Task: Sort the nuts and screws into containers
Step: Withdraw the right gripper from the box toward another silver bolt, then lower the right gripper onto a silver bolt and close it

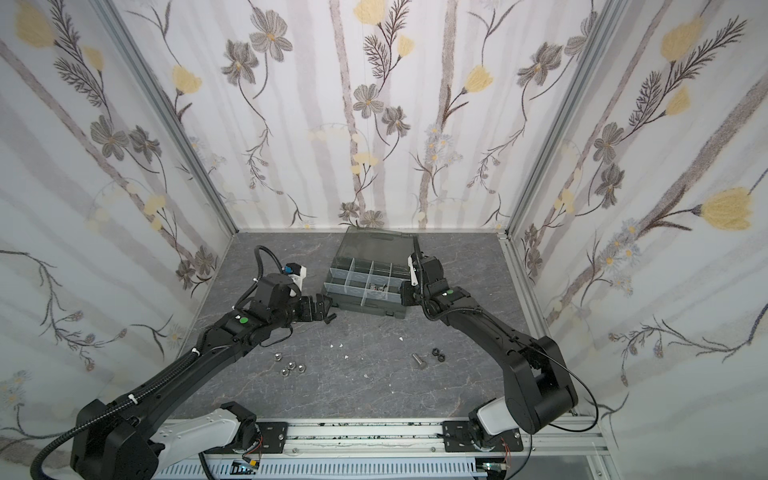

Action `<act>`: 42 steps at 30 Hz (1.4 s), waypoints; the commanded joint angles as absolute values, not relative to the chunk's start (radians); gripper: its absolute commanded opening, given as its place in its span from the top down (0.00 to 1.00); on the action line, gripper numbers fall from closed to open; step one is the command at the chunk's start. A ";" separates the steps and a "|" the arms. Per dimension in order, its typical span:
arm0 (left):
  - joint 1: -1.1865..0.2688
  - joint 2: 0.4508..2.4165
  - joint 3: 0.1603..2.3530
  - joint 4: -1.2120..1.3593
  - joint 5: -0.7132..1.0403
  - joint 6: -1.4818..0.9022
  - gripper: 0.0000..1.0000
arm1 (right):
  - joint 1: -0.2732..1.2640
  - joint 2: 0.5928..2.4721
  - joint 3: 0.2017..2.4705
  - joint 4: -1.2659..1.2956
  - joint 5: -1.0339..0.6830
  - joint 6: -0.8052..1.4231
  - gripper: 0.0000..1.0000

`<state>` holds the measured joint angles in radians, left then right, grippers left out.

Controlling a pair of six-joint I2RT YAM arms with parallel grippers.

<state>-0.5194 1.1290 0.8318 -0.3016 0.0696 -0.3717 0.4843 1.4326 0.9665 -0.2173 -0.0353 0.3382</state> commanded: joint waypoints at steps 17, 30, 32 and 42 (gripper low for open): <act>-0.757 1.173 0.785 -0.179 -0.044 -0.515 0.00 | 0.636 1.261 0.693 -0.461 0.055 0.436 0.55; -0.774 1.160 0.756 -0.135 -0.038 -0.516 0.00 | 0.745 1.309 0.601 -0.418 0.074 0.539 0.55; -0.774 1.162 0.760 -0.135 -0.041 -0.511 0.00 | 0.750 1.311 0.594 -0.415 0.075 0.545 0.57; -0.774 1.161 0.762 -0.142 -0.044 -0.498 0.00 | 0.762 1.360 0.595 -0.389 0.068 0.553 0.65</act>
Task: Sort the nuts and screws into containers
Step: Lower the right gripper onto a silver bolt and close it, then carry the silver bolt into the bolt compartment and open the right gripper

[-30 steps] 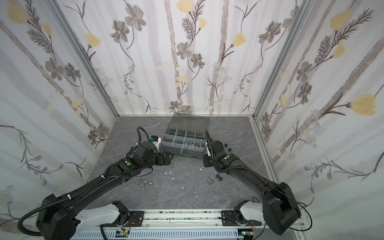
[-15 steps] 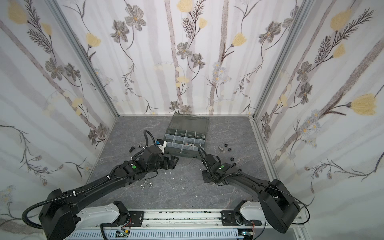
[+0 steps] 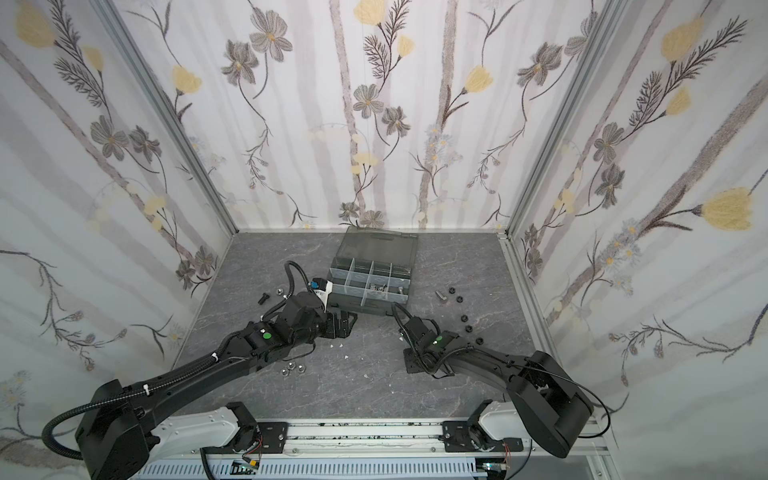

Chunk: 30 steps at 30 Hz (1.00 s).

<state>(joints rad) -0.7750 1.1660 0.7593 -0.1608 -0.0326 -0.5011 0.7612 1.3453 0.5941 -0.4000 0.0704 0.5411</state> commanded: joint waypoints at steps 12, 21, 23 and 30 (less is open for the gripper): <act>-0.775 1.100 0.733 -0.166 -0.063 -0.493 0.00 | 0.766 1.381 0.602 -0.363 0.067 0.560 0.89; -0.773 1.038 0.716 -0.189 -0.068 -0.502 0.00 | 0.762 1.340 0.693 -0.412 0.106 0.539 0.92; -0.772 1.023 0.721 -0.203 -0.063 -0.502 0.00 | 0.756 1.352 0.742 -0.416 0.107 0.526 0.93; -0.743 0.969 0.722 -0.240 -0.054 -0.503 0.00 | 0.716 1.447 0.948 -0.415 0.097 0.452 0.95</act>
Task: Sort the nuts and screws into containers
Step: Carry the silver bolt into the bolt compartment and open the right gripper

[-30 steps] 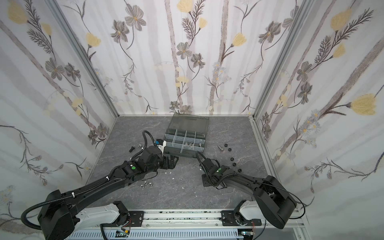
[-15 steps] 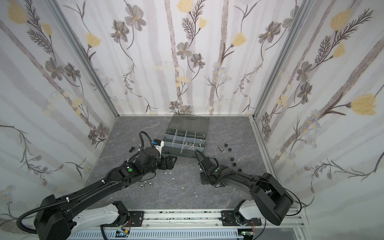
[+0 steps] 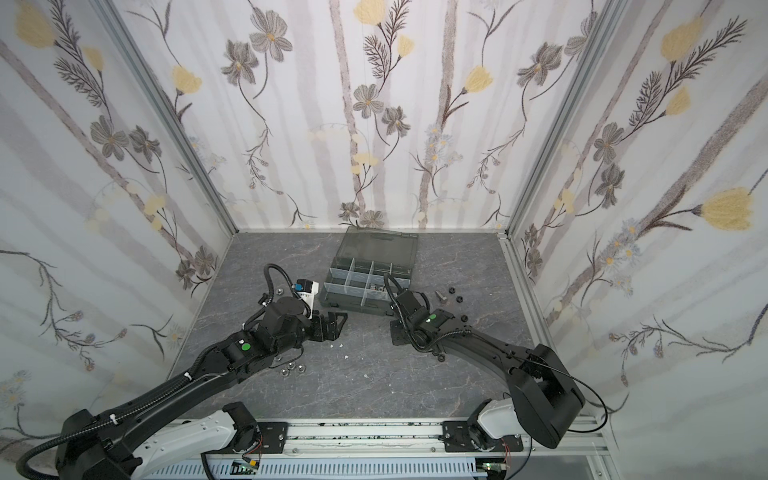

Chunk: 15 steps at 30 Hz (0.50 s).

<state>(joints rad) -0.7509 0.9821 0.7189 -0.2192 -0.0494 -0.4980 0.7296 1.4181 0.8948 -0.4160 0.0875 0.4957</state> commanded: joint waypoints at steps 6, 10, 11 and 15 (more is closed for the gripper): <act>-0.714 0.957 0.690 -0.248 -0.052 -0.509 0.00 | 0.632 1.557 1.085 -0.365 0.052 0.391 0.95; -0.679 0.969 0.698 -0.250 -0.036 -0.493 0.00 | 0.574 1.647 1.164 -0.340 0.019 0.359 0.95; -0.669 0.979 0.704 -0.250 -0.031 -0.487 0.00 | 0.559 1.669 1.184 -0.334 0.010 0.355 0.95; -0.635 1.027 0.736 -0.249 -0.014 -0.465 0.00 | 0.520 1.750 1.262 -0.310 -0.022 0.339 0.96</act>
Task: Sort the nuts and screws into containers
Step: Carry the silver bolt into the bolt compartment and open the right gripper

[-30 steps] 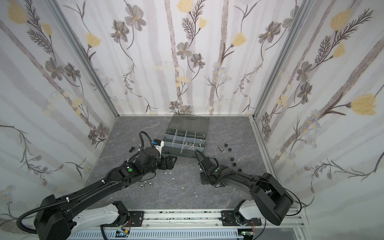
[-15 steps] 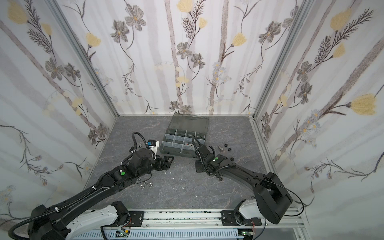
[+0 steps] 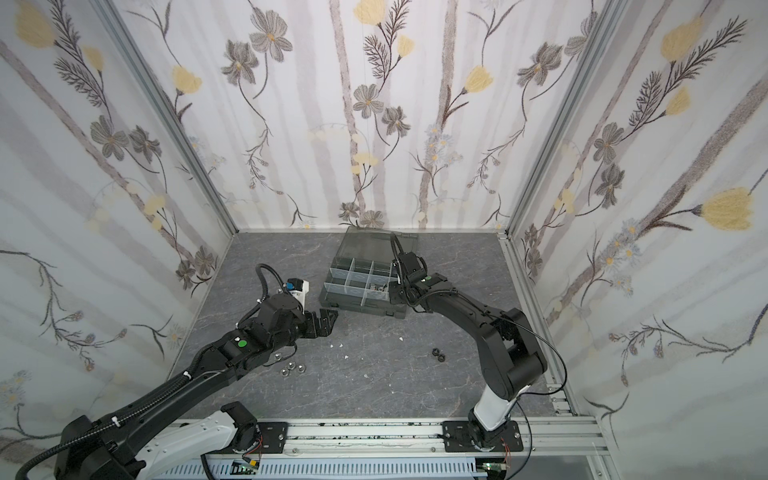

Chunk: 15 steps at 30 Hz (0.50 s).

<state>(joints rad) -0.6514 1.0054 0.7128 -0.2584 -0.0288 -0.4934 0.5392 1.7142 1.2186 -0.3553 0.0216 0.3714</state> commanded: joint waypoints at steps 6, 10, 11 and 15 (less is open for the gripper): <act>-0.598 1.096 0.796 -0.241 0.010 -0.425 0.00 | 0.486 1.862 1.370 -0.289 -0.066 0.331 0.96; -0.577 1.136 0.833 -0.245 0.033 -0.404 0.00 | 0.475 1.923 1.423 -0.281 -0.085 0.329 0.96; -0.572 1.143 0.839 -0.245 0.038 -0.400 0.00 | 0.474 1.936 1.435 -0.279 -0.088 0.329 0.96; -0.554 1.157 0.842 -0.244 0.052 -0.394 0.00 | 0.466 1.982 1.469 -0.279 -0.098 0.328 0.96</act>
